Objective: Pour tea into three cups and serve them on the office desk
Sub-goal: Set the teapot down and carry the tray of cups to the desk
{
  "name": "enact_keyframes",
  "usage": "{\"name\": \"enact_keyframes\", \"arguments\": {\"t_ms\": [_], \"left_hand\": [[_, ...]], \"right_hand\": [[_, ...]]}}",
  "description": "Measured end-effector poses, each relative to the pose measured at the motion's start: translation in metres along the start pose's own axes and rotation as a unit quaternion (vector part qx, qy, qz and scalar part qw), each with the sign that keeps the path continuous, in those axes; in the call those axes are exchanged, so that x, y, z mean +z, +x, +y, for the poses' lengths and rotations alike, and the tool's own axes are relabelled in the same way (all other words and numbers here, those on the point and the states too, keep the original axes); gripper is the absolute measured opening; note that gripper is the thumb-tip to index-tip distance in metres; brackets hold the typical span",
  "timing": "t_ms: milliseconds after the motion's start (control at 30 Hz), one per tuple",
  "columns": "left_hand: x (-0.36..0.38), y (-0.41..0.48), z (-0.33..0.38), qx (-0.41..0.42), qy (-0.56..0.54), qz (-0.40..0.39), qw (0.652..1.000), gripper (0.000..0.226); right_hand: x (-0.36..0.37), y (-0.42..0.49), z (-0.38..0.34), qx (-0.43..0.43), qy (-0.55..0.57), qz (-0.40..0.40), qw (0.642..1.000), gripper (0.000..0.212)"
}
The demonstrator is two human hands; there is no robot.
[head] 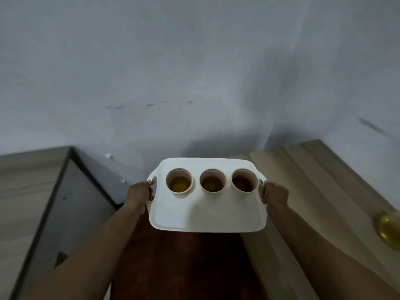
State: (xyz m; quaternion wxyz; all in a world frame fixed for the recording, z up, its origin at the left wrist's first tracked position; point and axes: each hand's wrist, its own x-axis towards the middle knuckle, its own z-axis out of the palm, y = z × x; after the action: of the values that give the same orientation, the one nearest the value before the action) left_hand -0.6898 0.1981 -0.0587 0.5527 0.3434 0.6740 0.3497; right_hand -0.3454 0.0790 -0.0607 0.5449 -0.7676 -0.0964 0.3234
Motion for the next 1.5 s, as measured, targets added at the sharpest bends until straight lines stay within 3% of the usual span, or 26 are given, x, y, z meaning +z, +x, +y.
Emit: {"name": "enact_keyframes", "arguments": {"t_ms": [200,367,467,600,800,933,1000,1133,1267,1500], "left_hand": [[-0.106,-0.02,-0.017,-0.001,-0.04,0.086,0.995,0.027],[-0.188,-0.052,-0.044,0.007,-0.069,0.133,0.989,0.029],[-0.239,-0.079,-0.068,-0.001,-0.104,0.18,0.978,0.027],[-0.3,-0.118,-0.098,-0.03,-0.111,0.239,0.964,0.042],[-0.381,-0.176,-0.148,-0.058,-0.157,0.289,0.943,0.019],[-0.436,-0.223,-0.184,-0.068,-0.184,0.341,0.919,0.018],[-0.474,-0.256,-0.212,-0.073,-0.218,0.389,0.892,0.019],[-0.493,-0.276,-0.227,-0.083,-0.242,0.406,0.877,0.02],[-0.529,-0.313,-0.257,-0.102,-0.278,0.457,0.839,0.019],[-0.576,-0.36,-0.303,-0.135,-0.321,0.529,0.774,0.021]], "right_hand": [[0.081,-0.052,0.0,-0.022,-0.011,-0.071,0.997,0.03],[0.132,-0.104,0.013,-0.01,-0.048,-0.127,0.991,0.012],[0.163,-0.141,0.026,-0.003,-0.07,-0.168,0.983,0.017],[0.195,-0.2,0.043,0.005,-0.08,-0.224,0.971,0.015],[0.231,-0.289,0.071,-0.007,-0.107,-0.287,0.952,0.018],[0.262,-0.351,0.098,-0.016,-0.146,-0.337,0.93,0.021],[0.28,-0.403,0.116,-0.024,-0.175,-0.381,0.907,0.02],[0.29,-0.437,0.126,-0.023,-0.185,-0.403,0.896,0.024],[0.318,-0.498,0.146,-0.027,-0.201,-0.455,0.867,0.029],[0.363,-0.596,0.175,-0.052,-0.275,-0.532,0.799,0.023]]}}
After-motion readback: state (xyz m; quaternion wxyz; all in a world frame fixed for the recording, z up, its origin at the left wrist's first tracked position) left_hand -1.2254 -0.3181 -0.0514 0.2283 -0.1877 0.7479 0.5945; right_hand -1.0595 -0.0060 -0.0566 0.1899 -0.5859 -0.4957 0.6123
